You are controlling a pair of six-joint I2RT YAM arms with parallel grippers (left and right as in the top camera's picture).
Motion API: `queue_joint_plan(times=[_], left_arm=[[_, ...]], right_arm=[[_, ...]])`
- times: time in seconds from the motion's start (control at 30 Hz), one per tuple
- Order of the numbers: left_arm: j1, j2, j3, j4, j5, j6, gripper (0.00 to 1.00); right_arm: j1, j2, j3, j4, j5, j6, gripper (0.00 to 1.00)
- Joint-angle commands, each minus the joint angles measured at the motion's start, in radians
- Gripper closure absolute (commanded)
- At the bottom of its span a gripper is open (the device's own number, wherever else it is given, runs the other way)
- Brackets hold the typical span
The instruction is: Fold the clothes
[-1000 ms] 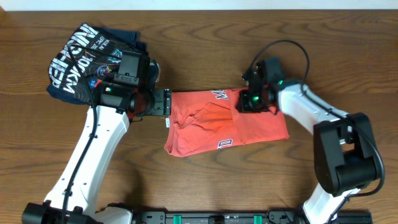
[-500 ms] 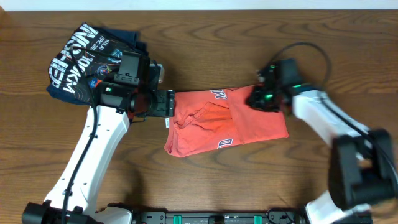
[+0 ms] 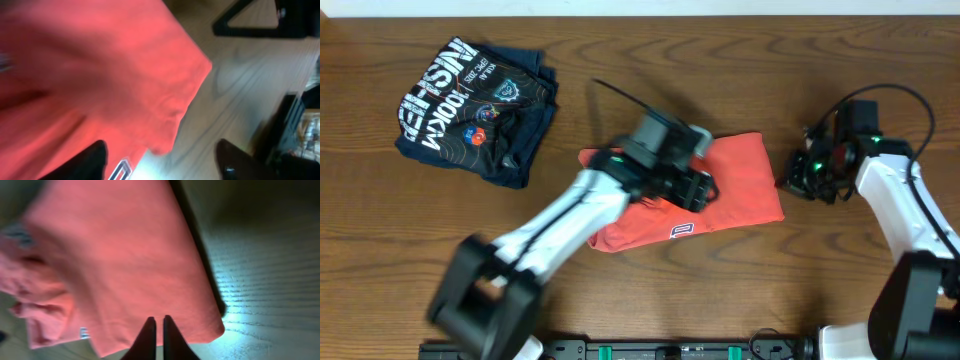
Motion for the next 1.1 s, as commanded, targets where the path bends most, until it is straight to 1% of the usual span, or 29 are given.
queue_joint_plan(times=[0.0,0.13,0.27,0.3,0.4,0.53,0.6,0.67,0.7,0.77,0.83,0.87,0.9,0.97,1.07], left_arm=[[-0.051,0.104,-0.013,0.037,0.021,-0.013,0.43],[-0.069,0.207,-0.013,0.038,0.021,-0.033,0.54],[-0.050,0.249,-0.013,-0.024,0.021,-0.115,0.71],[-0.039,0.245,-0.013,-0.036,0.021,-0.126,0.74],[-0.003,0.220,-0.013,-0.066,0.020,-0.129,0.76],[0.053,0.150,-0.011,-0.115,0.021,-0.128,0.76],[0.084,0.089,-0.010,-0.144,0.021,-0.127,0.76],[0.108,0.026,-0.010,-0.176,0.020,-0.122,0.75],[0.123,-0.010,-0.010,-0.198,0.017,-0.114,0.69],[0.158,-0.093,-0.010,-0.258,-0.030,-0.108,0.56],[0.199,-0.169,-0.010,-0.326,-0.126,-0.109,0.41],[0.230,-0.211,-0.010,-0.370,-0.185,-0.109,0.32],[0.252,-0.233,-0.010,-0.394,-0.208,-0.108,0.28],[0.301,-0.257,-0.010,-0.437,-0.220,-0.108,0.25],[0.355,-0.251,-0.019,-0.476,-0.215,-0.090,0.25]], right_arm=[[0.017,0.043,-0.043,0.028,0.004,-0.024,0.99],[0.017,0.083,-0.103,0.121,0.010,-0.007,0.99],[0.016,0.110,-0.150,0.164,0.117,0.079,0.99],[0.016,0.112,-0.157,0.167,0.142,0.082,0.99],[0.015,0.112,-0.161,0.162,0.184,0.082,0.99],[0.008,0.112,-0.161,0.155,0.178,0.080,0.99],[-0.001,0.106,-0.156,0.143,0.126,0.028,0.99],[-0.015,0.093,-0.149,0.128,0.082,-0.015,0.99],[-0.028,0.077,-0.145,0.112,0.081,-0.014,0.99],[-0.059,0.038,-0.132,0.083,0.081,0.011,0.99],[-0.095,-0.013,-0.118,0.059,0.078,0.046,0.99],[-0.114,-0.053,-0.109,0.055,0.058,0.052,0.99],[-0.125,-0.084,-0.103,0.061,0.034,0.050,0.99],[-0.129,-0.139,-0.097,0.090,-0.031,0.015,0.99],[-0.111,-0.196,-0.097,0.152,-0.153,-0.115,0.96]])
